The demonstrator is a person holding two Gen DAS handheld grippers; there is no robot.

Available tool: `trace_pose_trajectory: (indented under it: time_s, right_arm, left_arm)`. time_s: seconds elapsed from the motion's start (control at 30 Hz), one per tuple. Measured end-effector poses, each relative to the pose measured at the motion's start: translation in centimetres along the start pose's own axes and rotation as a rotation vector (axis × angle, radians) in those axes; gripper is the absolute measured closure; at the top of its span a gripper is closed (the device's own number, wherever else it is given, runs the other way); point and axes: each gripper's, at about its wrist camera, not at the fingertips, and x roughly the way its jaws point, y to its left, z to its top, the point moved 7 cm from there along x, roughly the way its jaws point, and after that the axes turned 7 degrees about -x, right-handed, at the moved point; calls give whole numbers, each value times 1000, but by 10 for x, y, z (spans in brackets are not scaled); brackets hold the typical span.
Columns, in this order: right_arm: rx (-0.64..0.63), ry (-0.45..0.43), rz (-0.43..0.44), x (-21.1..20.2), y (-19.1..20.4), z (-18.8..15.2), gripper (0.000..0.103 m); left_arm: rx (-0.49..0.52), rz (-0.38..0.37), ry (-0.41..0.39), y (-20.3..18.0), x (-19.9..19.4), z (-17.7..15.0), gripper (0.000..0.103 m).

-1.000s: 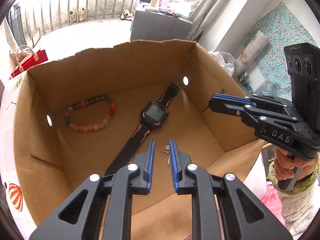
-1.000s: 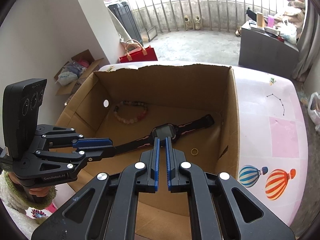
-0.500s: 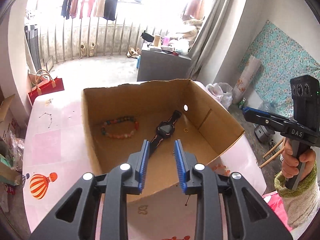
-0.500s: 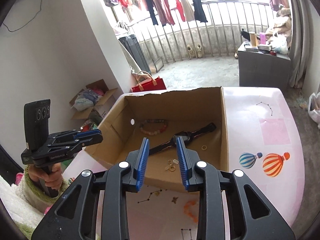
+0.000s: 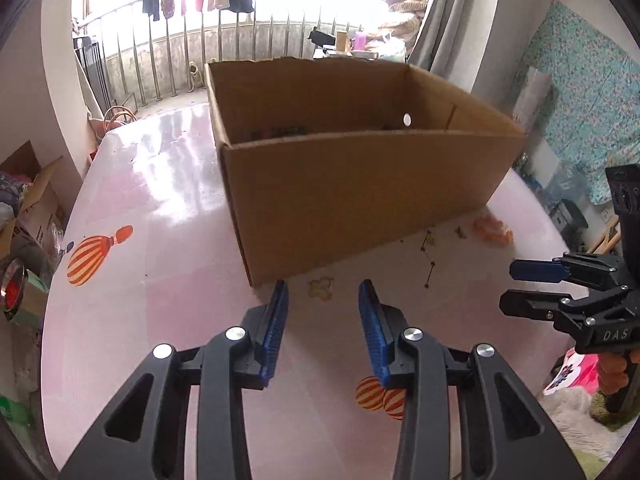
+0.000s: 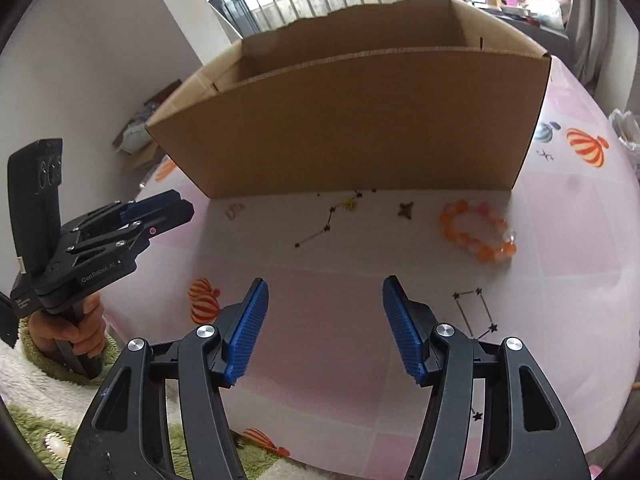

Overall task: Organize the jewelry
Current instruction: 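Close the left tool on a small gold charm while the right tool grasps another gold charm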

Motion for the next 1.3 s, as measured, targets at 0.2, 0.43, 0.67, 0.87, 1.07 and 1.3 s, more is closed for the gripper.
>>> trace_pose_trajectory:
  time_s: [0.2, 0.43, 0.67, 0.87, 1.07, 1.3]
  right_arm:
    - [-38, -7, -33, 8, 9, 2, 46]
    - [-19, -26, -9, 15, 12, 14, 46]
    - [16, -27, 10, 19, 4, 16, 46]
    - [39, -34, 12, 15, -3, 10, 46]
    - [47, -71, 4, 7, -7, 14, 46]
    - [23, -103, 1, 11, -6, 28, 56]
  left_arm:
    - [61, 53, 10, -3, 30, -7, 68]
    - [66, 62, 19, 1, 41, -6, 82]
    - [98, 65, 7, -1, 38, -7, 91]
    - [107, 47, 18, -7, 31, -12, 91]
    - [111, 35, 22, -12, 17, -18, 91]
    - [108, 44, 13, -14, 10, -15, 90]
